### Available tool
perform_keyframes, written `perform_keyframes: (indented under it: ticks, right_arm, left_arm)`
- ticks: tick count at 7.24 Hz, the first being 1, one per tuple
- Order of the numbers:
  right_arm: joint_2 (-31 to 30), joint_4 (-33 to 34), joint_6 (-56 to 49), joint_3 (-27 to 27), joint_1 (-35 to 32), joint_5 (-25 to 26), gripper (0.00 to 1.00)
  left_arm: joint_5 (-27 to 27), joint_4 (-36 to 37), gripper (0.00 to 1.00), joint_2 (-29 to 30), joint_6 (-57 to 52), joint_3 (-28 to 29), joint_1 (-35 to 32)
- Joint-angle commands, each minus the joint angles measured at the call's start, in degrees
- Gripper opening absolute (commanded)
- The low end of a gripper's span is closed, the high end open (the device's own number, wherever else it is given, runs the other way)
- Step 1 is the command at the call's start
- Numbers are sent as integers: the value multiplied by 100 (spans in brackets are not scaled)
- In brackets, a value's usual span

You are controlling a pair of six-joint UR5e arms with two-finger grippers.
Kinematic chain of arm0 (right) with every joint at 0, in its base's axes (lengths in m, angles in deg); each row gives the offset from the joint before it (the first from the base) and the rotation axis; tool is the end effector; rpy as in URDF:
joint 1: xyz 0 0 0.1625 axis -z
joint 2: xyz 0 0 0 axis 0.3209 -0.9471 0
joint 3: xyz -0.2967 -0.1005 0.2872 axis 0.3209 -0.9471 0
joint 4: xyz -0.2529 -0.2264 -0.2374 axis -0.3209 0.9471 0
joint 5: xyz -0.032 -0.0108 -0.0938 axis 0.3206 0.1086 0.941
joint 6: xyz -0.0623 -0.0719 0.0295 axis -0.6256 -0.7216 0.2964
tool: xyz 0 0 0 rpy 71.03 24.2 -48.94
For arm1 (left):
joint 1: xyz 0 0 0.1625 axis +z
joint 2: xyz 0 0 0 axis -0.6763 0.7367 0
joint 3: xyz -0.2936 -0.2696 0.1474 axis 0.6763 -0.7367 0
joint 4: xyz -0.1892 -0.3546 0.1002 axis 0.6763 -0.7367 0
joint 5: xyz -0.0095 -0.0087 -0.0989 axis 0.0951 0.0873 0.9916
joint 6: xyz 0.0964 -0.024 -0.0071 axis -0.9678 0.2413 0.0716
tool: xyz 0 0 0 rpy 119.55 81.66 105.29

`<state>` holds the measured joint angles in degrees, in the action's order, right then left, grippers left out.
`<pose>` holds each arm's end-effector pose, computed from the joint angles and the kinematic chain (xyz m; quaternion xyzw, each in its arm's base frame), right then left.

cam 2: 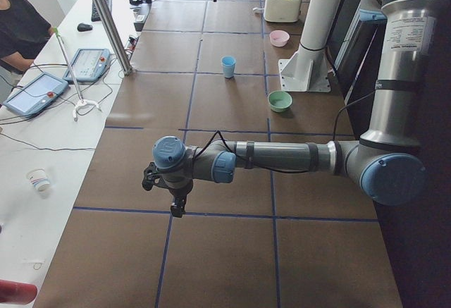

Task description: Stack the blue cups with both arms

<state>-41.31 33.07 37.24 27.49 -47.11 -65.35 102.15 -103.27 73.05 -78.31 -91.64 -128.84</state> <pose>-0.1491 -0.5128 0.4632 0.0574 -0.3572 -0.0836 0.9285 -0.0279 -0.5256 0.6500 0.0366 0.3895 0.0622 0.9182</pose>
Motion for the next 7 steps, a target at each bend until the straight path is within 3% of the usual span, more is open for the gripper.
perform_keyframes:
  ticks: [1, 4, 5, 7]
  right_arm:
    - [-764, -1, -980, -256, -1069, -463, 100]
    - [-926, -1, -1745, -696, -1897, -1130, 100]
    - [-873, -1, -1746, -514, -1899, -1124, 100]
    - [-1110, -9, -1781, -957, -2195, -1123, 100]
  left_arm:
    - [6, -1, 100, 0, 0, -41, -28]
    - [6, -1, 100, -9, 0, -42, -28]
    - [6, -1, 100, -17, 0, -33, -28]
    - [-3, 17, 100, -26, -17, -33, -72]
